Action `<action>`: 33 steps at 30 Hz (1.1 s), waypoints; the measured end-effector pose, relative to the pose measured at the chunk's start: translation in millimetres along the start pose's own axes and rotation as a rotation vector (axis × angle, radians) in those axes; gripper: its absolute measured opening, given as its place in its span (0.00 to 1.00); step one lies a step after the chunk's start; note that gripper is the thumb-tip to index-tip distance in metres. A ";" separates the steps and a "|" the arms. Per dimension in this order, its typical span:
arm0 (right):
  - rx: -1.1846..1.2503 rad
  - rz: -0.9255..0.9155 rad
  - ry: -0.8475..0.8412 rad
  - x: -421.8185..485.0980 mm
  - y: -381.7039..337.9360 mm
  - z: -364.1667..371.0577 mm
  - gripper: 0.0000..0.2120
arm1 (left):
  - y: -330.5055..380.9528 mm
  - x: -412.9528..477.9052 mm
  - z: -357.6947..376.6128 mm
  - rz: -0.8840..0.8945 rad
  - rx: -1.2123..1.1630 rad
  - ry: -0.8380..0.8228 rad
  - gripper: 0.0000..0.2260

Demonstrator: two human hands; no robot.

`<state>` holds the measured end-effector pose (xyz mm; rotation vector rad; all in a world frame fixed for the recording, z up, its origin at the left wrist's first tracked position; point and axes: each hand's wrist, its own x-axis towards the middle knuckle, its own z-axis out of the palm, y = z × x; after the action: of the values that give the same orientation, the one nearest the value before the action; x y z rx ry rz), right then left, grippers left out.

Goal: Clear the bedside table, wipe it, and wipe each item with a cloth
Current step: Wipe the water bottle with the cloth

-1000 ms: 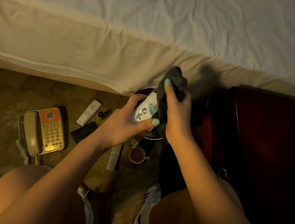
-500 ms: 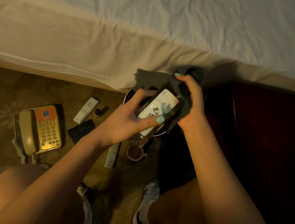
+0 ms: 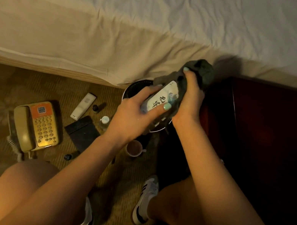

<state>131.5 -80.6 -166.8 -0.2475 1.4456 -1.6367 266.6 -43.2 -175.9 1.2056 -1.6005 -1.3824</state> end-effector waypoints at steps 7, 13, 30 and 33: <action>-0.157 -0.029 -0.169 -23.5 29.5 9.4 0.23 | -5.7 4.7 -1.4 0.119 0.085 0.080 0.24; -0.163 0.052 -0.259 -19.0 21.1 7.7 0.19 | -8.2 8.6 -16.5 0.125 0.012 -0.025 0.21; -0.731 0.282 -0.894 -35.8 -2.6 -1.0 0.12 | 9.1 26.1 -48.7 -0.228 -0.885 0.008 0.08; -0.816 0.228 -0.859 -40.3 -3.3 2.4 0.15 | 3.1 25.7 -48.0 -0.177 -0.822 0.099 0.08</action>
<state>154.4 -53.5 -147.1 -1.0530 1.2852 -0.5289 301.8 -83.5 -165.3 0.8861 -0.7146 -1.7991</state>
